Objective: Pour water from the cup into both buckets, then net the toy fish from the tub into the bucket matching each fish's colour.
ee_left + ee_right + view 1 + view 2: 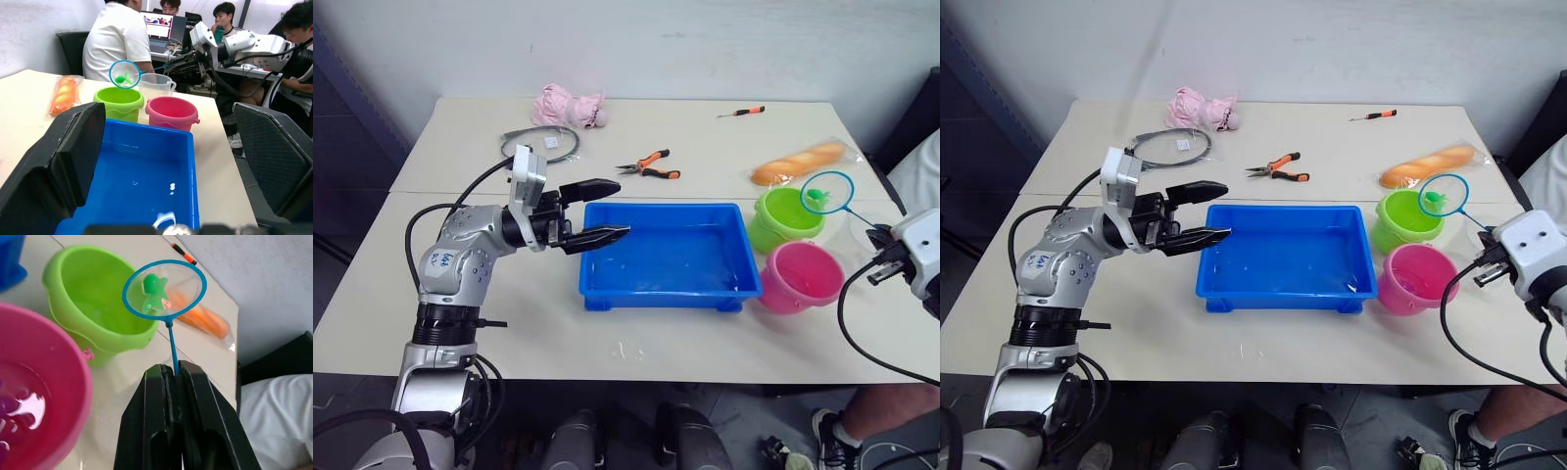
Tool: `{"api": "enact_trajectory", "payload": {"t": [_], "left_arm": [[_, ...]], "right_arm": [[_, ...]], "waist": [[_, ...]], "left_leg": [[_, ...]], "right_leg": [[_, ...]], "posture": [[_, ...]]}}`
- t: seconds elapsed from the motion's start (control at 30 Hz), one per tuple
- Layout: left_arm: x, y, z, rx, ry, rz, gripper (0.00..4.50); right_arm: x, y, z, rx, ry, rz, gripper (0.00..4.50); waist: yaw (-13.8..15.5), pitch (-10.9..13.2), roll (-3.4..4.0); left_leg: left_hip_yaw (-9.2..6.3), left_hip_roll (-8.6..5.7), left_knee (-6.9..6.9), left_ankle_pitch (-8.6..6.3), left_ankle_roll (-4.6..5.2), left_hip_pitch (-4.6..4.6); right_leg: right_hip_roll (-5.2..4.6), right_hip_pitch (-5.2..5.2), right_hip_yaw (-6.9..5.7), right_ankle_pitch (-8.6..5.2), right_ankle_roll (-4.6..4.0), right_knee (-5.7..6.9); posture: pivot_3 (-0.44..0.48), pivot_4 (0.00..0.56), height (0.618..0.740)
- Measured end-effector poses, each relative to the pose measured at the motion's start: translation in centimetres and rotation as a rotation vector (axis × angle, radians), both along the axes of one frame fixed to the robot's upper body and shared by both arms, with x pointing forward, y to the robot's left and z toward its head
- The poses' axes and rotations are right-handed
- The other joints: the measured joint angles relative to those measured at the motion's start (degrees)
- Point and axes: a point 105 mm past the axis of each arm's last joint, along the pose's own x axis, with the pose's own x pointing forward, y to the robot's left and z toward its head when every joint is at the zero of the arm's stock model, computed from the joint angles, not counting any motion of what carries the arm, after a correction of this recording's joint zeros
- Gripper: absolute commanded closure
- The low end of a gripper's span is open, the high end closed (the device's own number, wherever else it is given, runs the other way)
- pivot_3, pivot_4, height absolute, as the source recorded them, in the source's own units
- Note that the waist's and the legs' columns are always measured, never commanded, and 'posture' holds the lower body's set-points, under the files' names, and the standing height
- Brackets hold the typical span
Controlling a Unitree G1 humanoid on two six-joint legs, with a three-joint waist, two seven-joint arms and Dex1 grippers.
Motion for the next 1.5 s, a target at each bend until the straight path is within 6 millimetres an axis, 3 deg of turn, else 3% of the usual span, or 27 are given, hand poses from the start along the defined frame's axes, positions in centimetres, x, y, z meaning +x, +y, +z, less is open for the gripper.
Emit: {"api": "enact_trajectory", "payload": {"t": [0.1,0.27,0.4,0.67,0.73,0.8,0.87,1.0,1.07,1.17,1.23,1.3,1.5], "left_arm": [[-0.1,0.1,-0.3,0.001,0.007,0.005,0.04],[-0.2,0.3,-1.2,0.003,0.032,0.010,0.04],[-0.5,0.0,-1.0,0.010,0.009,-0.005,0.04],[-0.7,-0.4,-1.0,0.014,-0.004,-0.022,0.04],[-0.7,-0.4,-1.0,0.014,-0.005,-0.022,0.04],[-0.8,-0.3,-1.0,0.015,-0.012,-0.025,0.04],[-1.0,-0.1,-0.9,0.030,-0.027,-0.038,0.04],[-1.5,0.4,-0.7,0.049,-0.060,-0.072,0.04],[-2.0,0.9,-0.5,0.050,-0.065,-0.089,0.04],[-2.9,1.4,-0.1,0.080,-0.091,-0.113,0.04],[-3.2,2.2,-0.3,0.117,-0.093,-0.110,0.04],[-4.2,3.5,-1.6,0.190,-0.071,-0.118,0.04],[-7.6,6.7,-5.7,0.350,0.036,-0.139,0.04]], "right_arm": [[0.2,-0.4,-0.8,-0.088,-0.008,-0.024,4.50],[0.6,0.3,0.2,-0.300,-0.079,0.000,4.50],[0.7,1.2,0.6,-0.625,-0.107,0.065,4.50],[0.8,2.0,0.8,-0.721,-0.169,0.091,4.50],[0.7,2.0,1.4,-0.649,-0.191,0.087,4.50],[0.7,2.0,2.8,-0.455,-0.241,0.072,4.50],[0.5,3.3,3.9,-0.187,-0.252,0.139,4.50],[0.1,5.4,3.9,0.054,-0.138,0.268,4.50],[-0.3,7.1,3.9,0.205,-0.066,0.354,4.50],[-1.6,11.5,4.8,0.386,0.034,0.558,4.50],[-2.5,13.8,4.8,0.421,0.098,0.659,4.50],[-3.5,15.8,3.8,0.422,0.197,0.745,4.50],[-7.0,20.0,-3.2,0.403,0.546,0.925,4.50]], "waist": [[-0.12,0.00,0.00],[-0.74,0.00,0.01],[-1.00,0.00,0.02],[-1.04,0.00,0.02],[-1.03,0.00,0.02],[-1.02,0.00,0.02],[-1.03,0.00,0.02],[-1.00,0.00,0.02],[-0.99,0.00,0.02],[-0.95,0.00,0.02],[-1.01,0.00,0.02],[-1.20,0.00,0.02],[-0.84,-0.01,0.01]], "left_leg": [[0.00,0.00,0.00,0.01,-0.02,0.00],[-0.04,0.03,0.00,0.04,-0.07,0.00],[-0.05,0.06,0.00,0.05,-0.11,0.00],[-0.04,0.07,0.00,0.08,-0.16,0.03],[-0.05,0.07,0.00,0.08,-0.16,0.03],[-0.06,0.08,0.01,0.08,-0.16,0.04],[-0.13,0.10,0.02,0.08,-0.16,0.04],[-0.14,0.12,0.03,0.07,-0.15,0.03],[-0.18,0.12,0.03,0.06,-0.13,0.03],[-0.26,0.15,0.02,0.06,-0.13,0.01],[-0.26,0.15,0.02,0.05,-0.13,0.02],[-0.24,0.15,-0.06,0.00,-0.15,0.07],[-0.28,0.04,-0.07,-0.07,0.00,0.02]], "right_leg": [[-0.01,0.00,0.04,0.00,0.00,0.00],[-0.01,0.00,0.13,0.00,0.00,0.00],[-0.05,0.01,0.24,-0.01,-0.02,-0.02],[0.04,0.00,0.34,-0.02,-0.04,-0.03],[0.06,0.01,0.36,-0.02,-0.04,-0.03],[0.08,0.03,0.34,-0.02,-0.04,-0.04],[0.11,0.05,0.35,-0.02,-0.04,-0.02],[0.07,0.08,0.32,-0.02,-0.04,0.00],[-0.07,0.08,0.34,-0.02,-0.04,0.00],[-0.22,0.09,0.29,-0.02,-0.05,0.00],[-0.24,0.09,0.27,-0.03,-0.07,-0.02],[-0.25,0.10,0.29,-0.05,-0.11,-0.02],[-0.50,0.08,0.19,-0.07,-0.14,-0.15]], "posture": [[0.000,0.150,0.740],[0.000,0.150,0.740],[0.000,0.150,0.740],[0.000,0.150,0.740],[0.000,0.150,0.740],[0.000,0.150,0.740],[0.000,0.150,0.740],[0.000,0.150,0.740],[0.000,0.150,0.740],[0.000,0.150,0.740],[0.000,0.150,0.740],[0.000,0.150,0.740],[0.000,0.150,0.740]]}}
